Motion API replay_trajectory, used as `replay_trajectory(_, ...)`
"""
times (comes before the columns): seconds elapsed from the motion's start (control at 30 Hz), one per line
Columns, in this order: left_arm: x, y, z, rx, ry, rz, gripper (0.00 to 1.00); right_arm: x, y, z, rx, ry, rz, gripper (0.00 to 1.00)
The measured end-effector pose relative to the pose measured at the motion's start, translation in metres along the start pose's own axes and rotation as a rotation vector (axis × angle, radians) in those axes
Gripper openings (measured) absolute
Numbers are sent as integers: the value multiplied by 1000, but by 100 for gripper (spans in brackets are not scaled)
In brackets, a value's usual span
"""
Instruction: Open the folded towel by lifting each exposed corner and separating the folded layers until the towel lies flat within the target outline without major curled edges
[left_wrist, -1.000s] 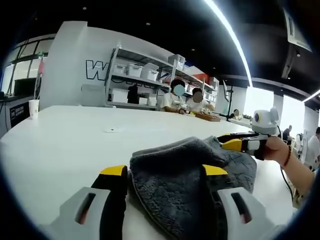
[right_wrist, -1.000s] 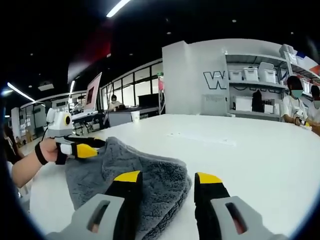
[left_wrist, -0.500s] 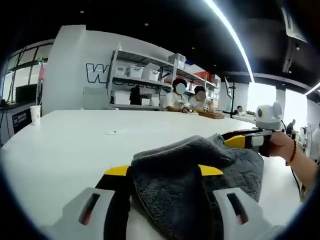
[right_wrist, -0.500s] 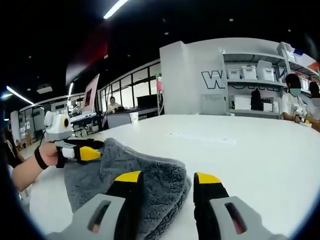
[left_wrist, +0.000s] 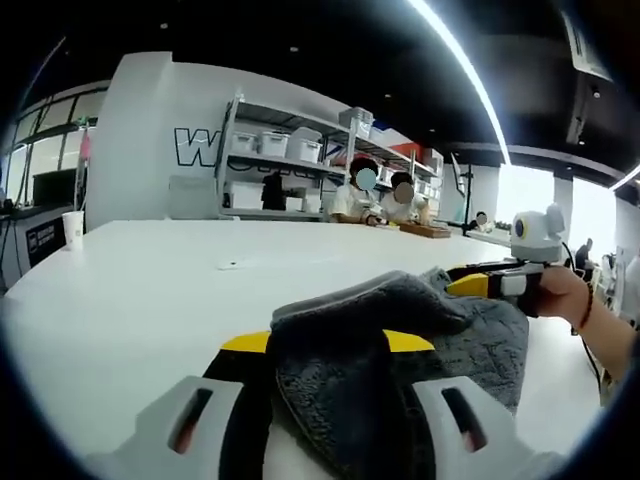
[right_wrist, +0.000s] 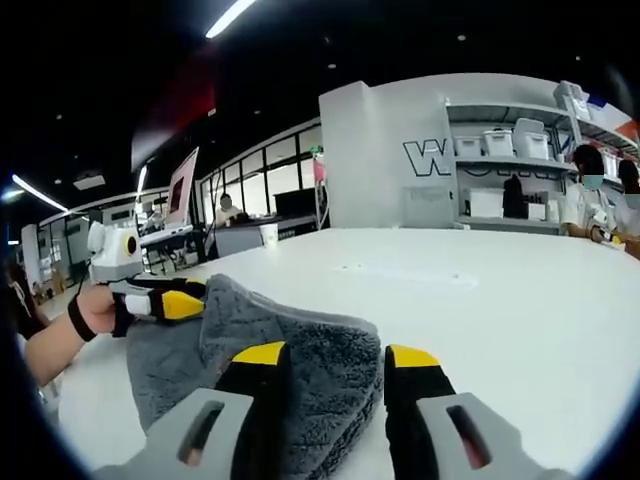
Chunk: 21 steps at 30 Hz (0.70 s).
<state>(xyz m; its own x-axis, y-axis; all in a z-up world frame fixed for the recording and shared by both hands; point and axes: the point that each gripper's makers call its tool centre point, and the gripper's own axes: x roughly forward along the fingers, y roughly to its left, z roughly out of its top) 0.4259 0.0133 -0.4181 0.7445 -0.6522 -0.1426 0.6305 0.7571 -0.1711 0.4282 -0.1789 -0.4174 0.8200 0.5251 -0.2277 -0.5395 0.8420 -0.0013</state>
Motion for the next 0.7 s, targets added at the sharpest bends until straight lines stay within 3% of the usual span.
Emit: replay_trajectory(0.7,4,-2,-11,-13,13,24,14,14,-7,-4,36,5,4,7)
